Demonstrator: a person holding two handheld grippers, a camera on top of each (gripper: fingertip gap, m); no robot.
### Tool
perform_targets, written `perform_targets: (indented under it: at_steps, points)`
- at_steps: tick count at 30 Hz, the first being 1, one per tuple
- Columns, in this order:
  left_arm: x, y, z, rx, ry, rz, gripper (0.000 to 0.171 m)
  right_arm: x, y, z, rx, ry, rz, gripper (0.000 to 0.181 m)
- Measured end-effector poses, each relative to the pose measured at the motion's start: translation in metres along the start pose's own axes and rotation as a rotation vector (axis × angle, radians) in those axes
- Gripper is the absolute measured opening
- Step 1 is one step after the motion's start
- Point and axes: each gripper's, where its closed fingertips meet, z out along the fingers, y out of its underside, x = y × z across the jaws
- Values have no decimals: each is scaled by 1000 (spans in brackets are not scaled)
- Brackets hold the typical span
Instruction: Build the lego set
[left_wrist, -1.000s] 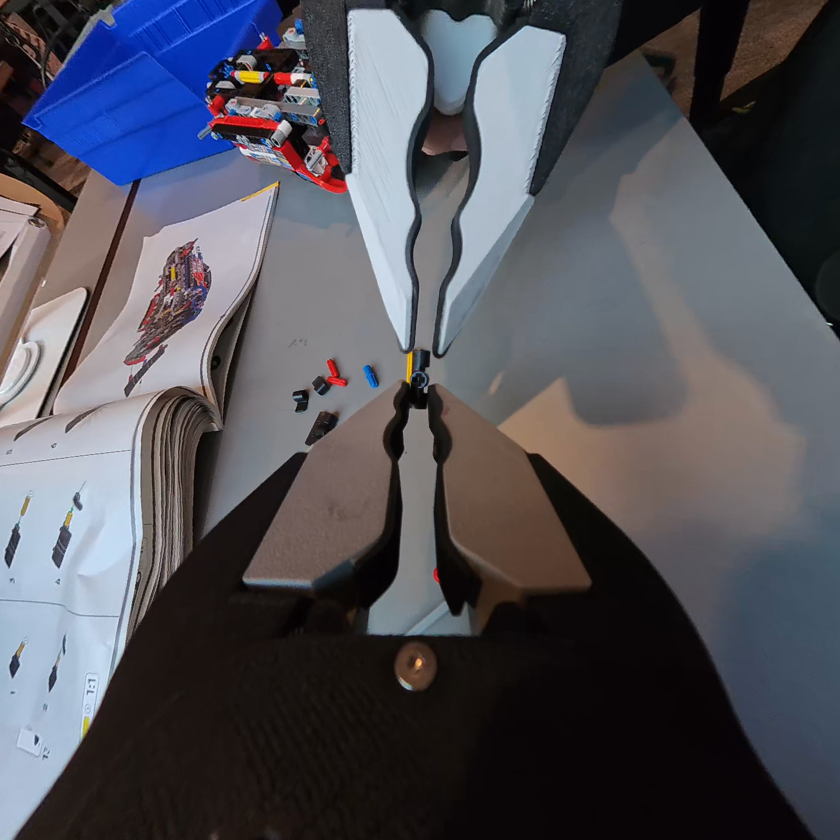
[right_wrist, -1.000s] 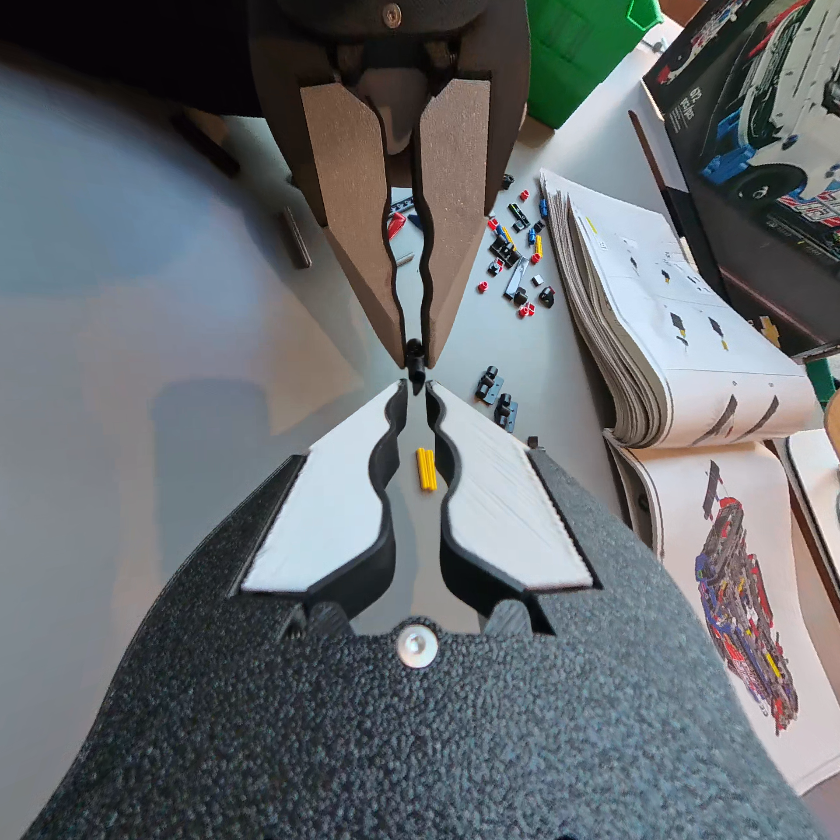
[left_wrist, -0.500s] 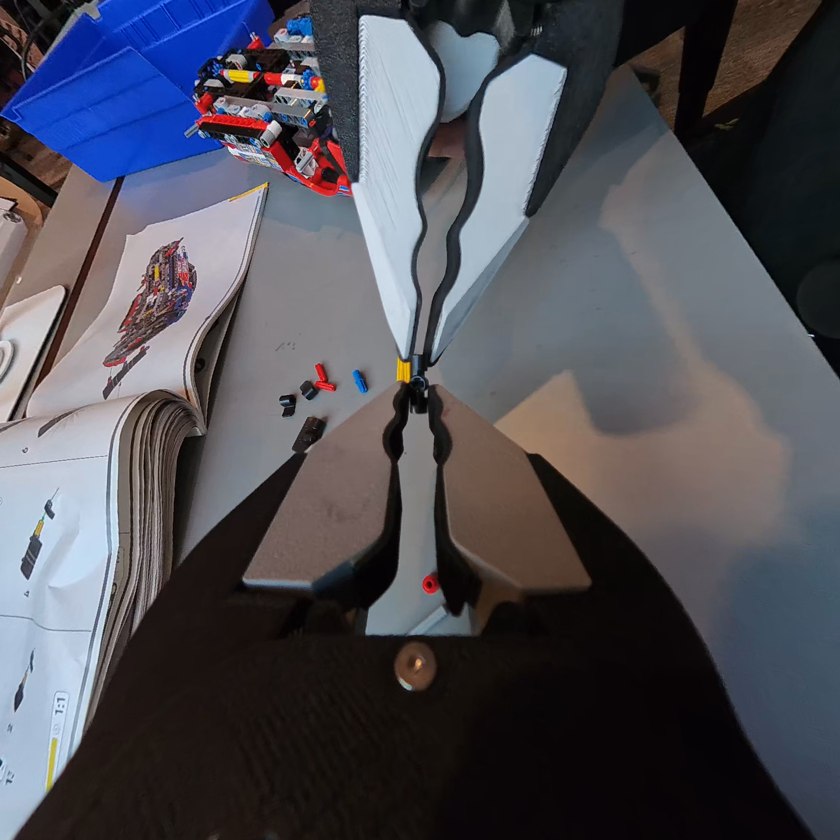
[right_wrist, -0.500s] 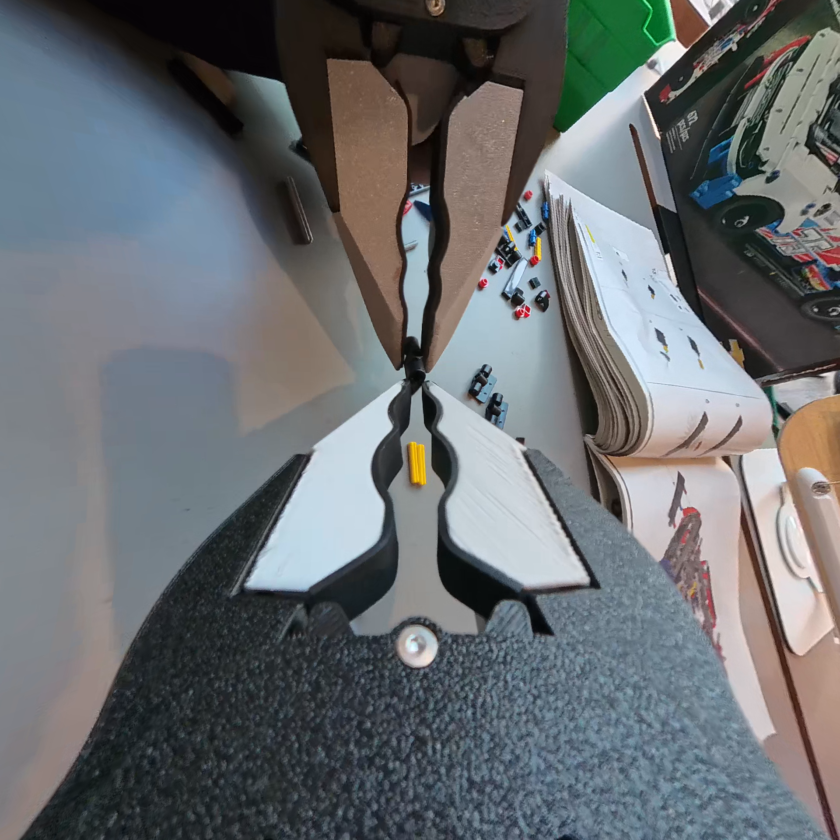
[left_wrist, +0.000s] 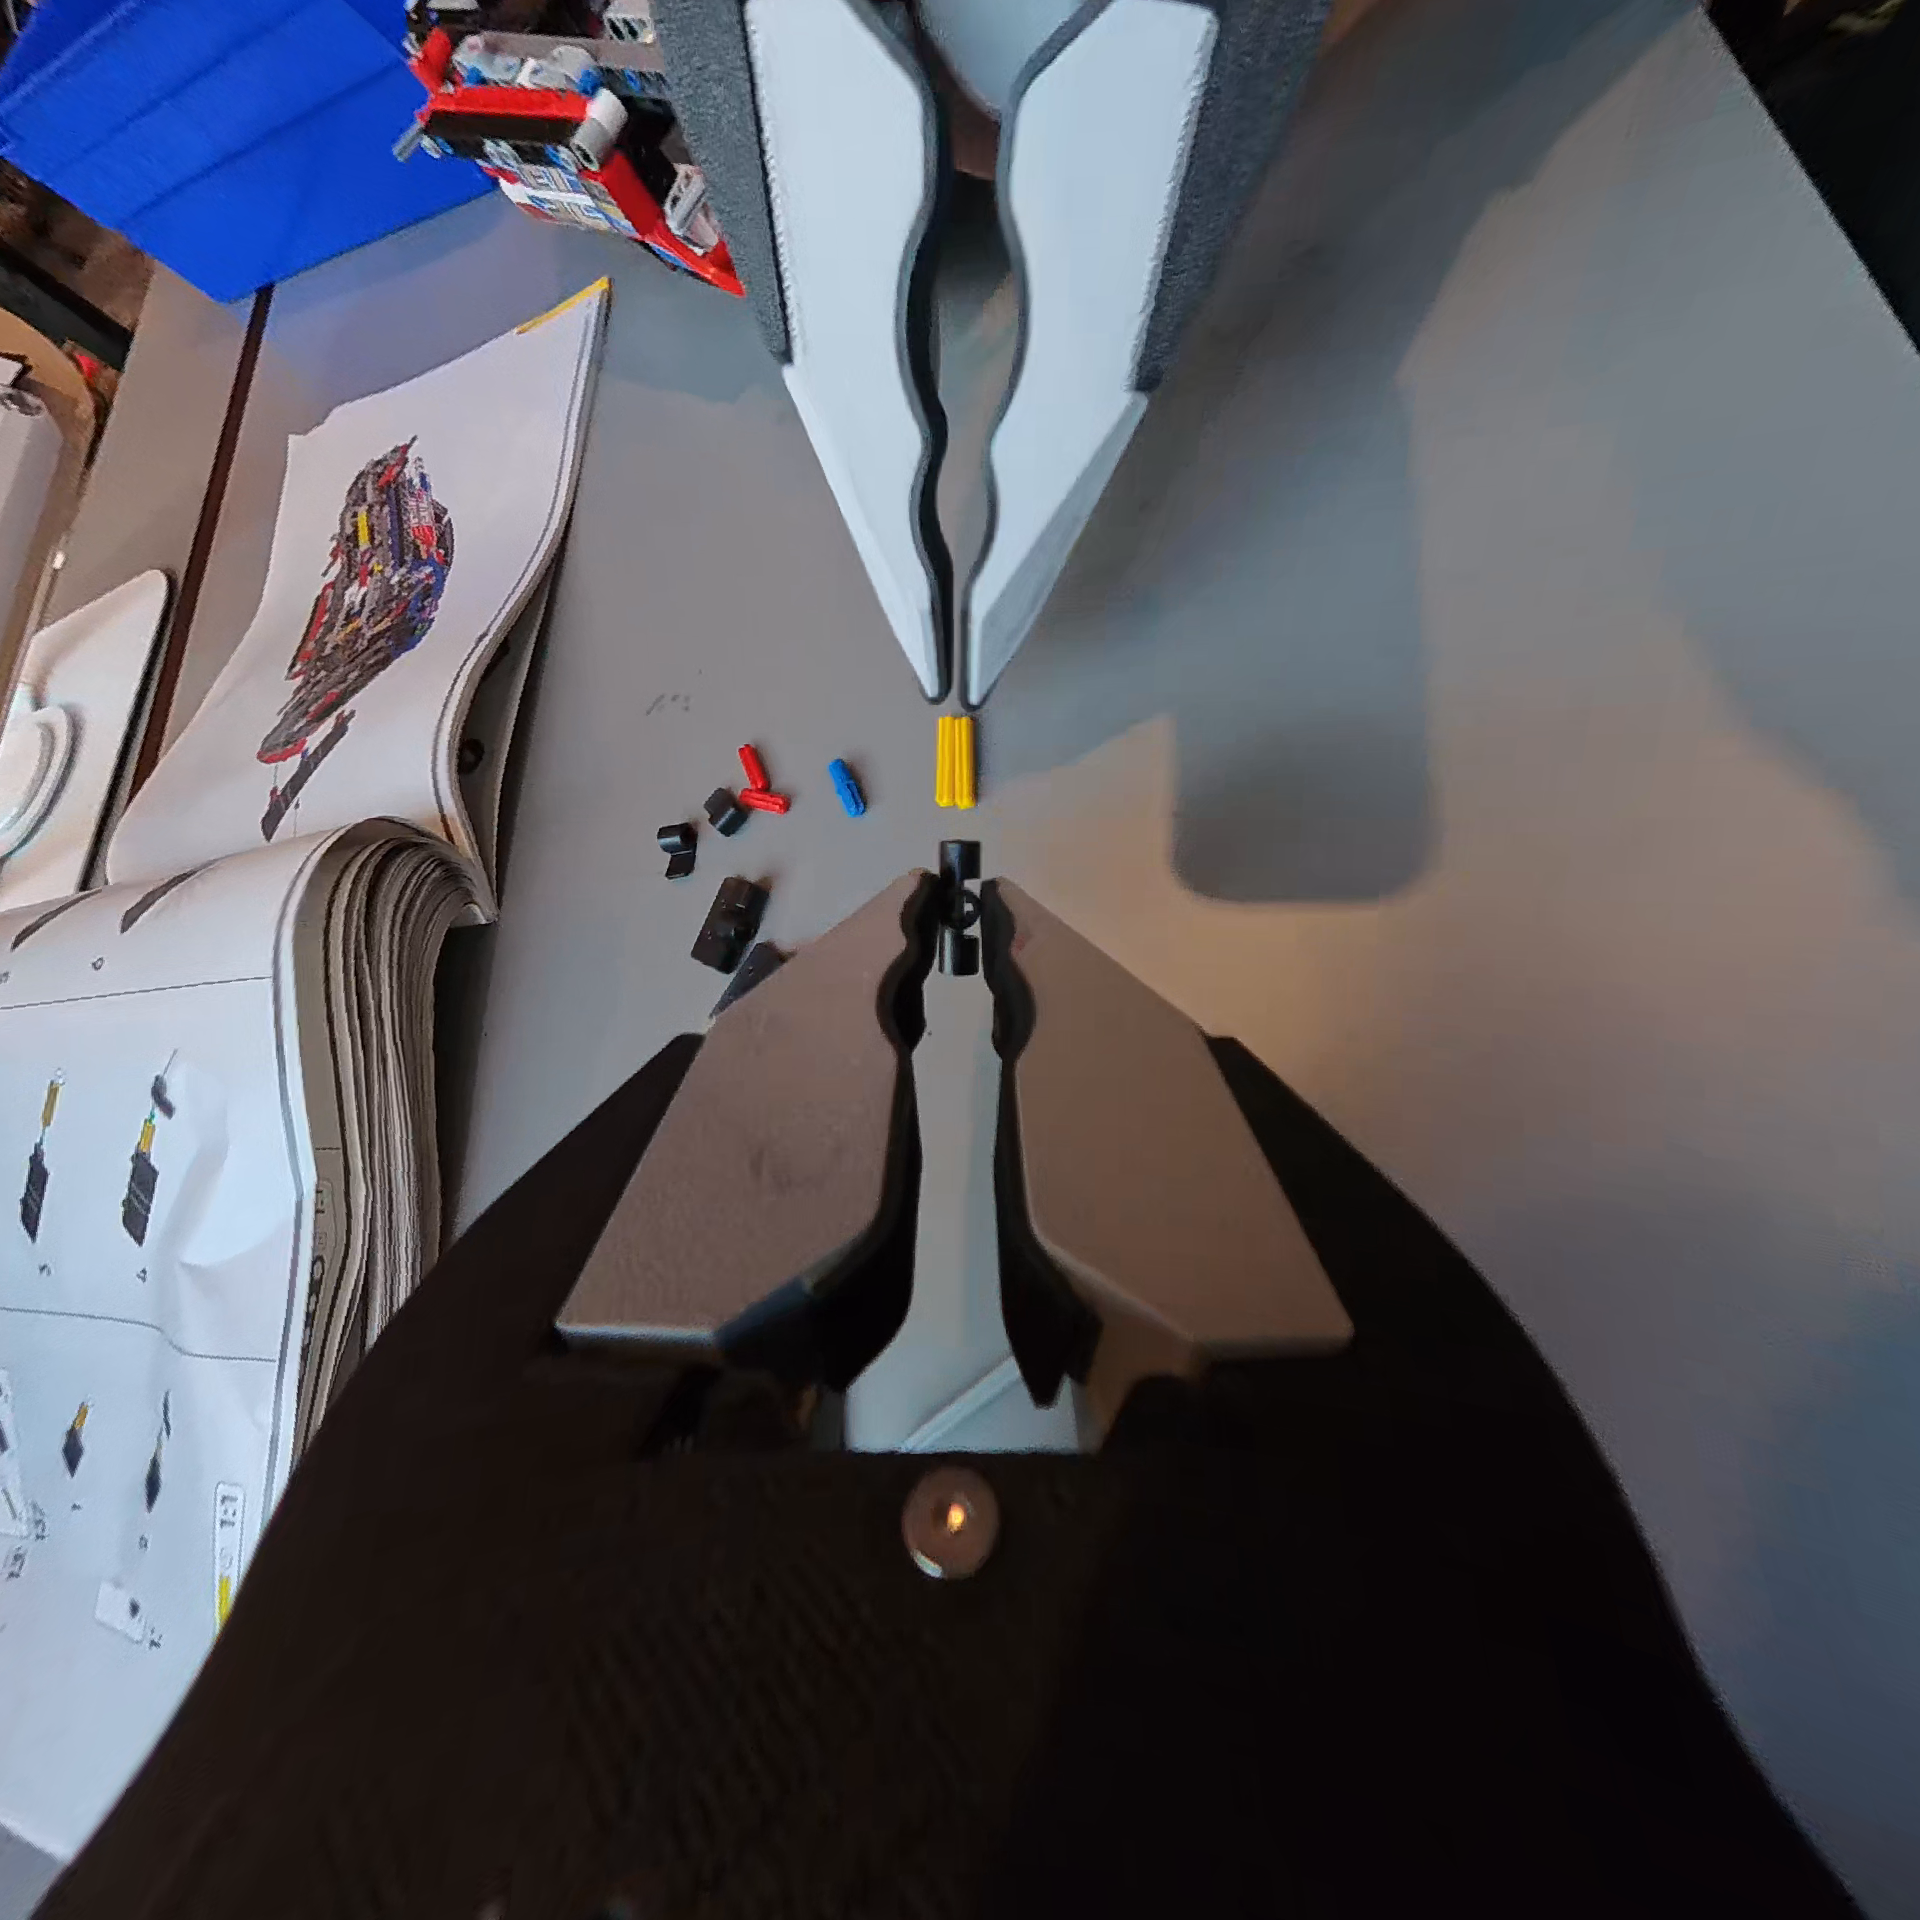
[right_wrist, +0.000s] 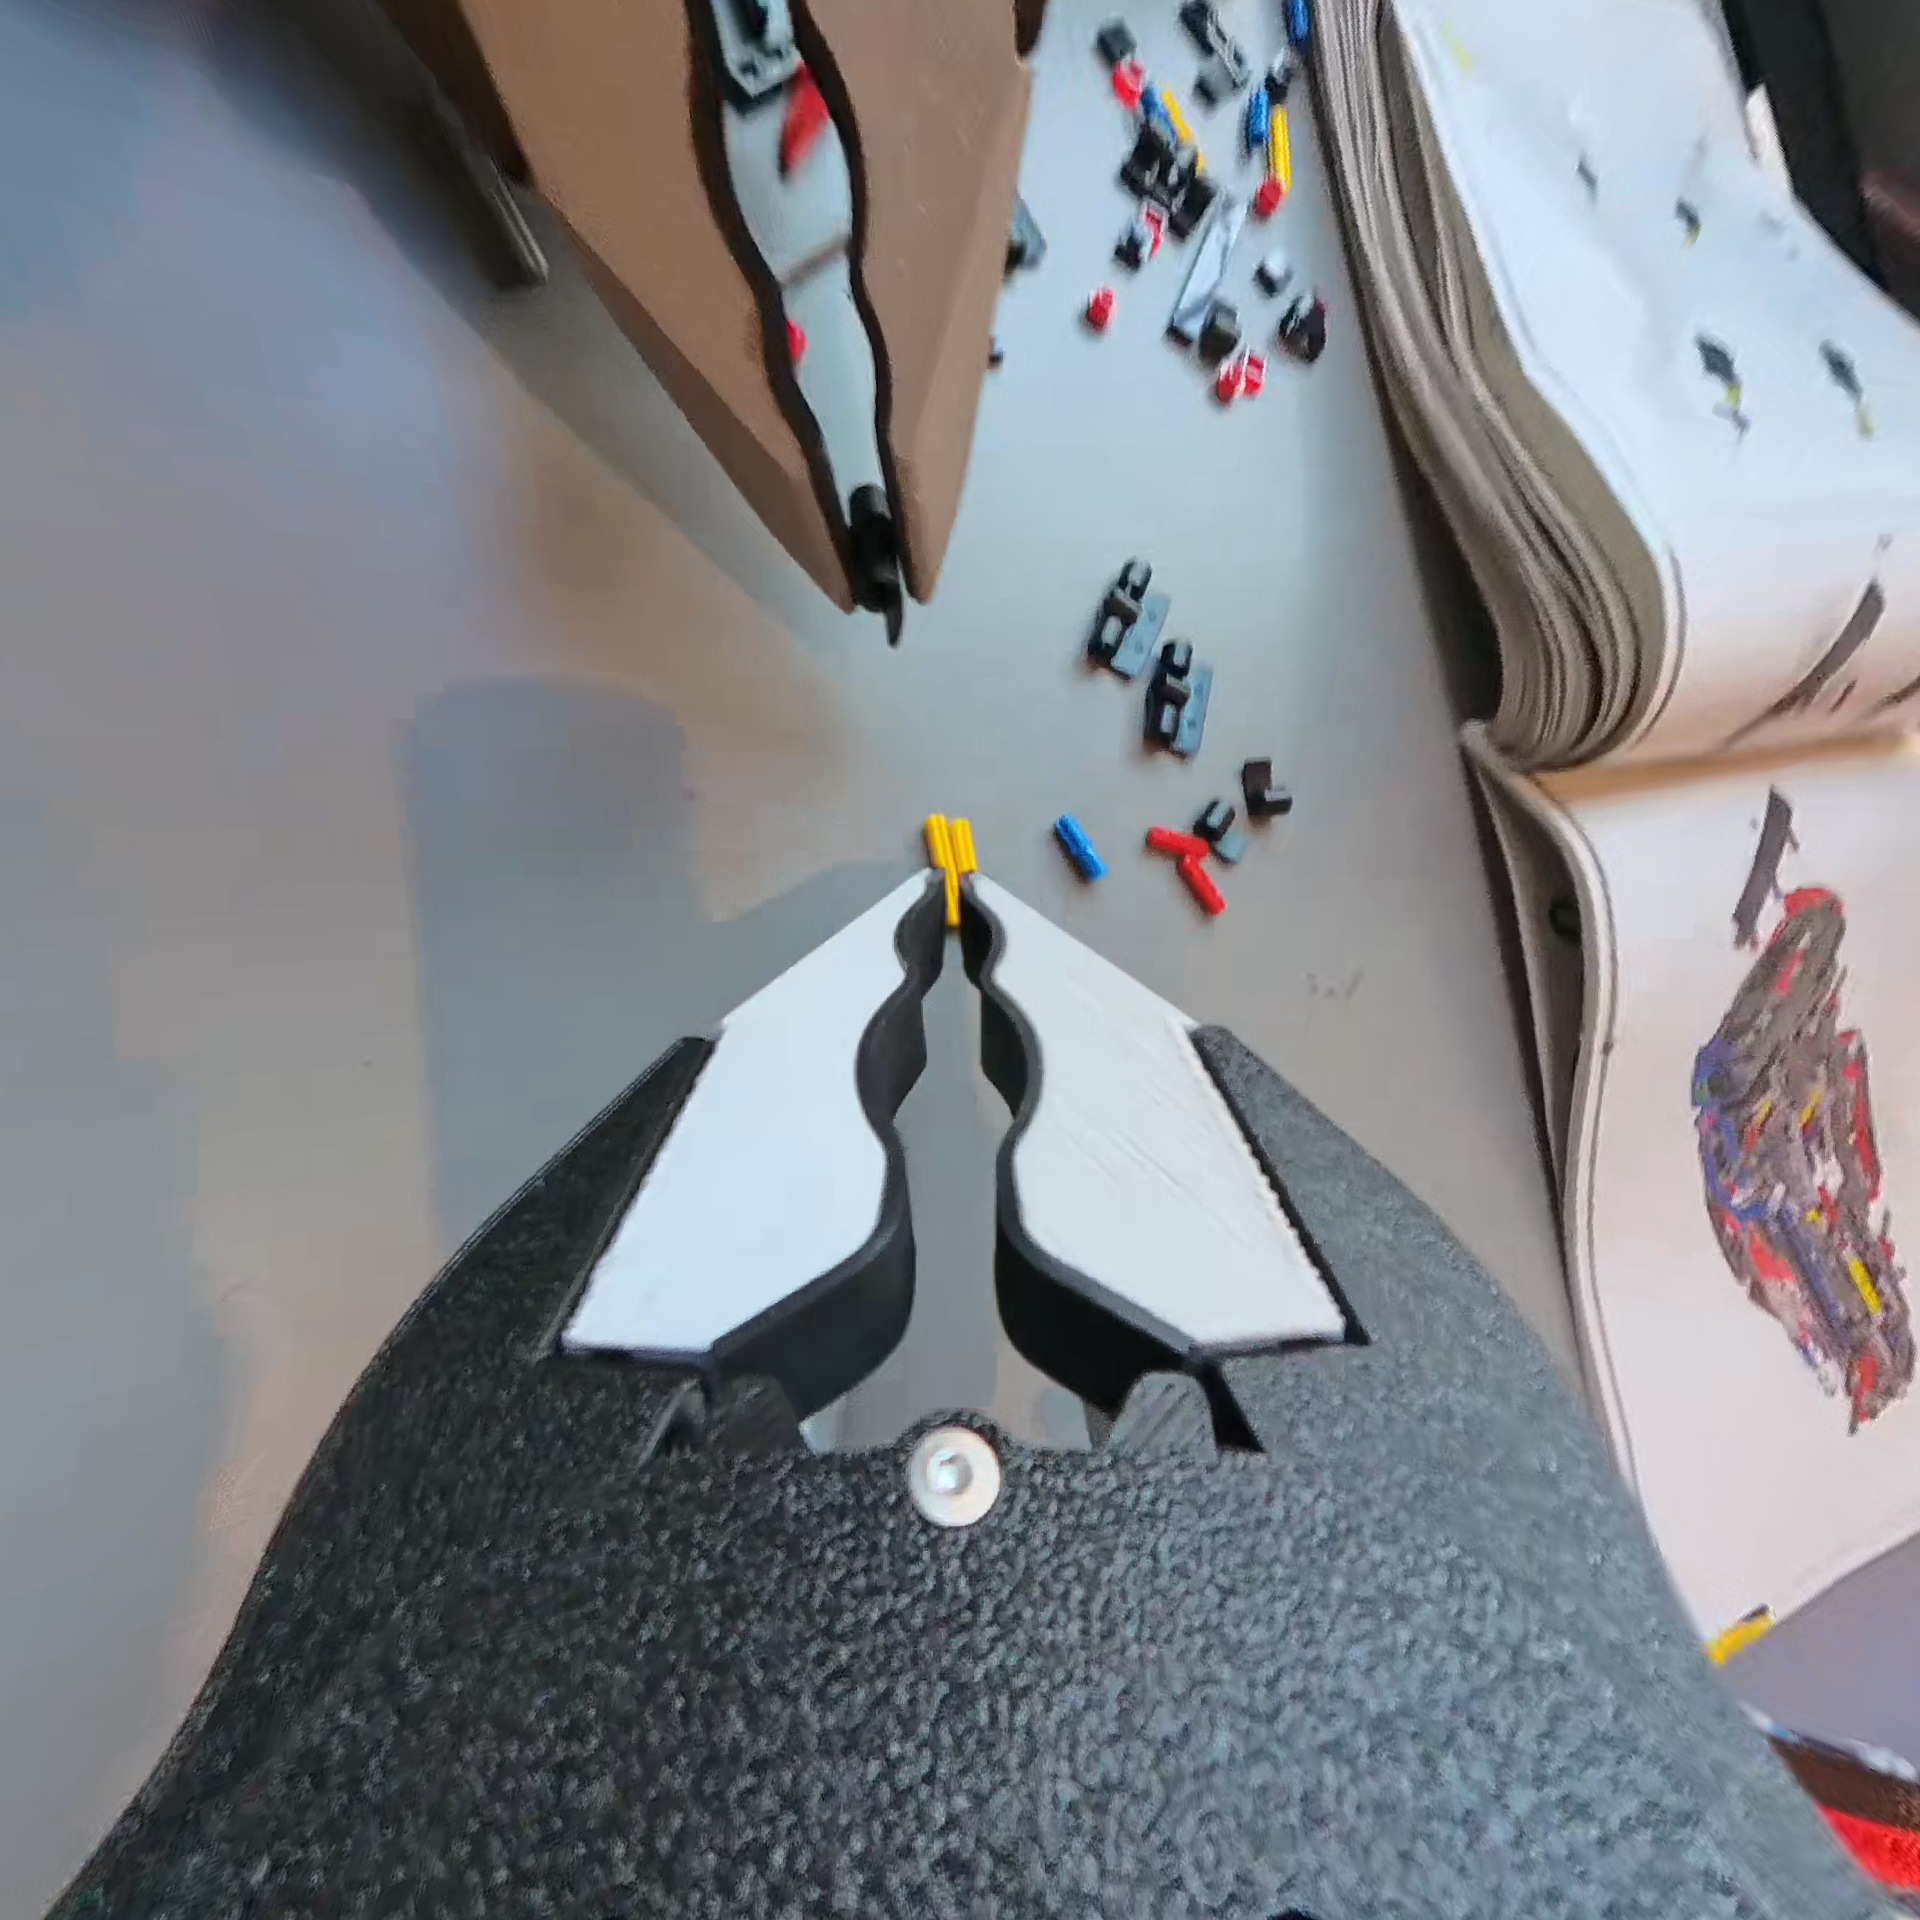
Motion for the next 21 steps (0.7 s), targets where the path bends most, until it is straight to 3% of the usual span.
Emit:
perform_targets:
  at_steps: [21]
  points:
    - [7, 19, 11, -127, -9, 106, 5, -6, 12, 11, -153, -143, 39, 6]
